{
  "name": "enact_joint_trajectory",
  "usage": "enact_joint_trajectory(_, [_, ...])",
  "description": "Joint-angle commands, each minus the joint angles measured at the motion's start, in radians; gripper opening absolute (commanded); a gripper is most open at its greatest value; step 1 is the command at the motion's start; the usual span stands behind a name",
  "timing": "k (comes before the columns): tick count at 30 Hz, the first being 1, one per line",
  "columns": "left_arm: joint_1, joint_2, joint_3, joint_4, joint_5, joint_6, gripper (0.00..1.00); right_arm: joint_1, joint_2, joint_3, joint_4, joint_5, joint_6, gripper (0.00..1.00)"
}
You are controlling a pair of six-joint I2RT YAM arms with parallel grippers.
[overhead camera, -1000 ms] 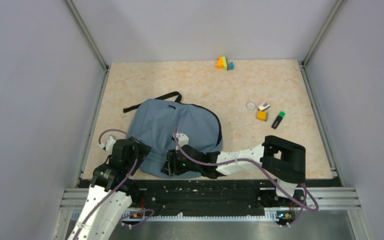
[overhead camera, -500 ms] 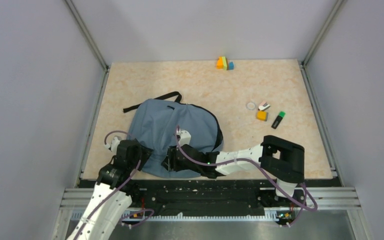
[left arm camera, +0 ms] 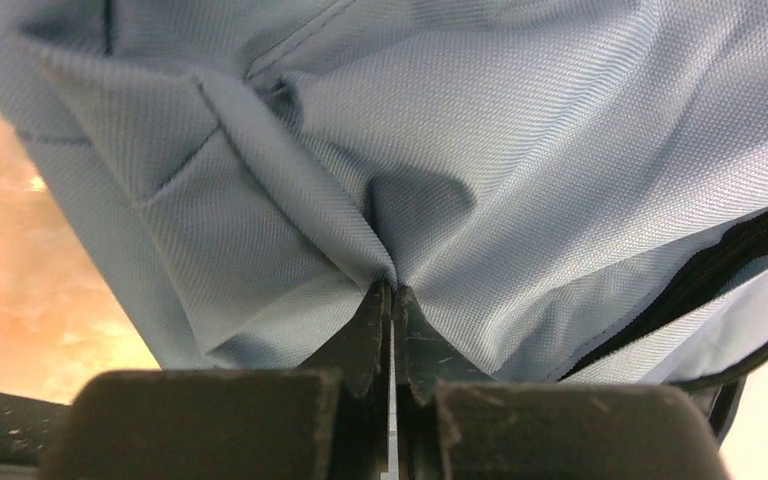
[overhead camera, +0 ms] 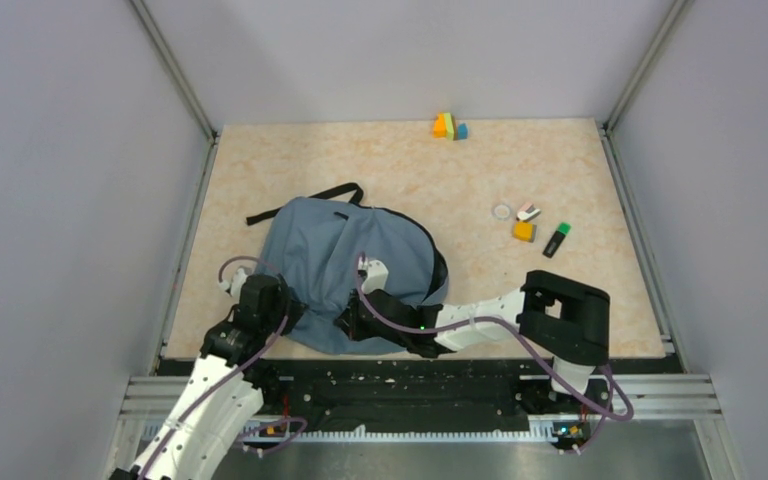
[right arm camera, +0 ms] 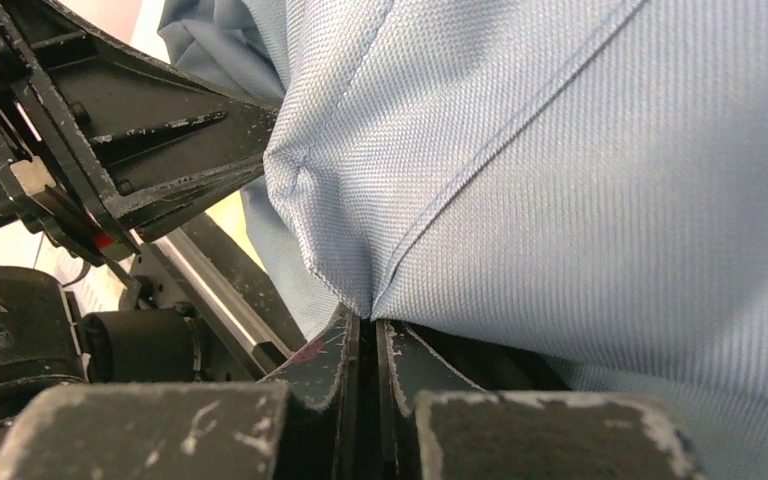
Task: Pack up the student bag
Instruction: Zip the student bag at the center of the board.
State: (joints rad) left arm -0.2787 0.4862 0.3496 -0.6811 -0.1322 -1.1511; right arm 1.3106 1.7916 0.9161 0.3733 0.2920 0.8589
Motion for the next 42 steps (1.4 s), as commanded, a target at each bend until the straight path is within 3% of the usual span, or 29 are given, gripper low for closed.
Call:
enact_joint_trajectory(1, [0.003, 0.069, -0.005, 0.132, -0.066, 0.063, 0.00, -0.012, -0.129, -0.087, 0.008, 0.093, -0.040, 0.00])
enact_joint_trajectory(12, [0.006, 0.206, 0.124, 0.234, -0.206, 0.171, 0.00, -0.012, -0.320, -0.194, -0.122, 0.189, -0.085, 0.00])
enact_joint_trajectory(18, [0.017, 0.276, 0.160, 0.314, -0.171, 0.198, 0.00, -0.018, -0.348, -0.241, -0.037, 0.141, -0.157, 0.00])
enact_joint_trajectory(23, [0.019, 0.315, 0.160, 0.342, -0.139, 0.188, 0.00, -0.020, -0.296, -0.203, 0.088, 0.002, -0.240, 0.12])
enact_joint_trajectory(29, [0.021, 0.298, 0.161, 0.341, -0.127, 0.201, 0.00, -0.026, -0.152, -0.099, 0.134, -0.099, -0.277, 0.18])
enact_joint_trajectory(37, [0.024, 0.264, 0.162, 0.321, -0.109, 0.212, 0.00, -0.033, -0.056, -0.019, 0.175, -0.148, -0.332, 0.30])
enact_joint_trajectory(42, [0.024, 0.250, 0.165, 0.313, -0.101, 0.212, 0.00, -0.048, 0.000, 0.002, 0.187, -0.144, -0.364, 0.32])
